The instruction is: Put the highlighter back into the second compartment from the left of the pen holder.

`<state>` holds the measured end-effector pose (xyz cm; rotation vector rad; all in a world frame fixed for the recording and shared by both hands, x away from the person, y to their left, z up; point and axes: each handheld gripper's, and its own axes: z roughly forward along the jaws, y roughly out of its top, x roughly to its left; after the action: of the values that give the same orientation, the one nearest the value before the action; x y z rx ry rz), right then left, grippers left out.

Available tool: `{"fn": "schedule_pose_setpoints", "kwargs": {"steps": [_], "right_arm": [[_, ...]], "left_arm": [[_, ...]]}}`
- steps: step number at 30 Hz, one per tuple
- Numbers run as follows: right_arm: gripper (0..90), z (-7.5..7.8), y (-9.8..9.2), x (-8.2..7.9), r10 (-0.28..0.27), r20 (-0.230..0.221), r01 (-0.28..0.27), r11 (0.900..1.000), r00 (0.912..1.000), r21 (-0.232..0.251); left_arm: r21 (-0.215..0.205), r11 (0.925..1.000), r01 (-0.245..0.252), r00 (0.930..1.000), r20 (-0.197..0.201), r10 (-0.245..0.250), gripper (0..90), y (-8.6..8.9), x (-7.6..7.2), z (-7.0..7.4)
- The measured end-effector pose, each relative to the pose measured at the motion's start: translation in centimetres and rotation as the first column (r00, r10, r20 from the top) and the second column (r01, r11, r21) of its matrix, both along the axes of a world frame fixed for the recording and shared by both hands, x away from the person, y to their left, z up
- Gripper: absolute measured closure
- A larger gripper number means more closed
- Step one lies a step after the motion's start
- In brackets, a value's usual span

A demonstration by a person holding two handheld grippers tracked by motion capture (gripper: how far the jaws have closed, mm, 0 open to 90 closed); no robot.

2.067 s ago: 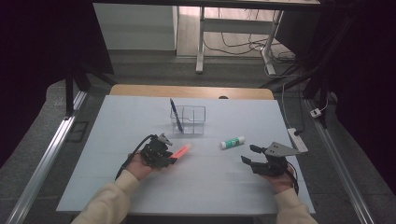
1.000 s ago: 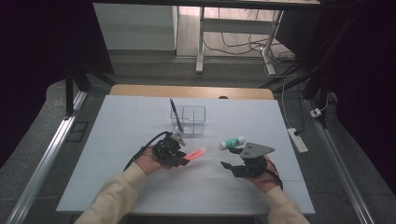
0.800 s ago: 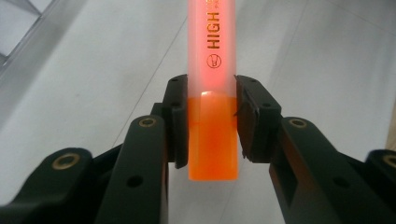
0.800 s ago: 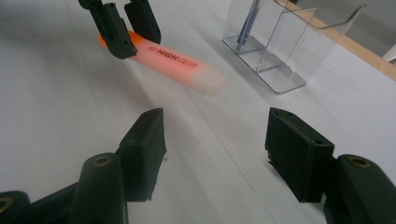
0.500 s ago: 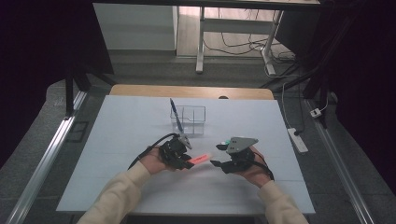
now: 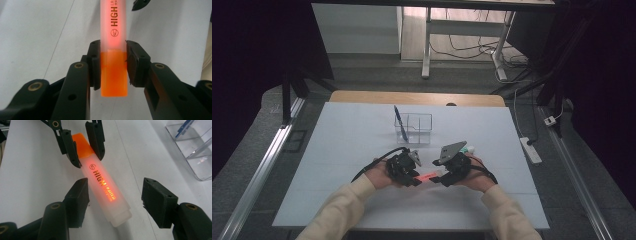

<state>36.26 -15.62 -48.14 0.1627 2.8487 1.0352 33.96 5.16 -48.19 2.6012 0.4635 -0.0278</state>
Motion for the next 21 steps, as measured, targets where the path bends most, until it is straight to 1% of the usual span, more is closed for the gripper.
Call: {"fn": "schedule_pose_setpoints", "kwargs": {"steps": [3,5,9,12,13,16,18,19,21], "right_arm": [[39.4,-0.2,0.2,0.1,0.011,-0.007,-0.011,1.000,0.9999,-0.010],[40.2,-0.2,0.3,0.1,0.027,-0.011,-0.027,0.999,0.9996,-0.031],[43.8,-0.5,0.8,0.1,0.064,-0.023,-0.066,0.996,0.9977,-0.058],[50.2,-0.8,1.2,0.0,0.105,-0.027,-0.107,0.990,0.9941,-0.096],[53.6,-0.8,1.3,-0.1,0.114,-0.029,-0.116,0.987,0.9931,-0.107],[58.1,-1.0,1.5,-0.3,0.157,-0.027,-0.159,0.979,0.9872,-0.129],[59.8,-1.0,1.6,-0.4,0.174,-0.026,-0.176,0.975,0.9845,-0.138],[60.9,-1.1,1.6,-0.5,0.184,-0.027,-0.186,0.973,0.9825,-0.135],[63.5,-1.1,1.6,-0.5,0.200,-0.026,-0.202,0.969,0.9795,-0.140]], "left_arm": [[-0.001,1.0000,0.000,1.0000,-0.001,0.000,66.6,-0.1,-0.1,0.0],[-0.001,1.0000,0.001,1.0000,0.000,-0.001,66.7,-0.1,-0.1,0.0],[-0.002,0.9997,0.024,0.9997,0.007,-0.024,66.6,-0.2,-0.2,0.1],[0.004,0.9994,0.034,0.9993,0.016,-0.034,66.6,-0.3,-0.3,0.2],[0.007,0.9992,0.040,0.9991,0.017,-0.040,66.6,-0.4,-0.3,0.2],[0.011,0.9982,0.059,0.9981,0.019,-0.059,66.5,-0.4,-0.5,0.3],[0.012,0.9974,0.071,0.9972,0.022,-0.072,66.4,-0.4,-0.6,0.3],[0.010,0.9972,0.074,0.9968,0.030,-0.074,66.1,-0.4,-0.6,0.3],[-0.007,0.9978,0.067,0.9971,0.039,-0.066,64.9,-0.2,-0.6,0.5]]}}
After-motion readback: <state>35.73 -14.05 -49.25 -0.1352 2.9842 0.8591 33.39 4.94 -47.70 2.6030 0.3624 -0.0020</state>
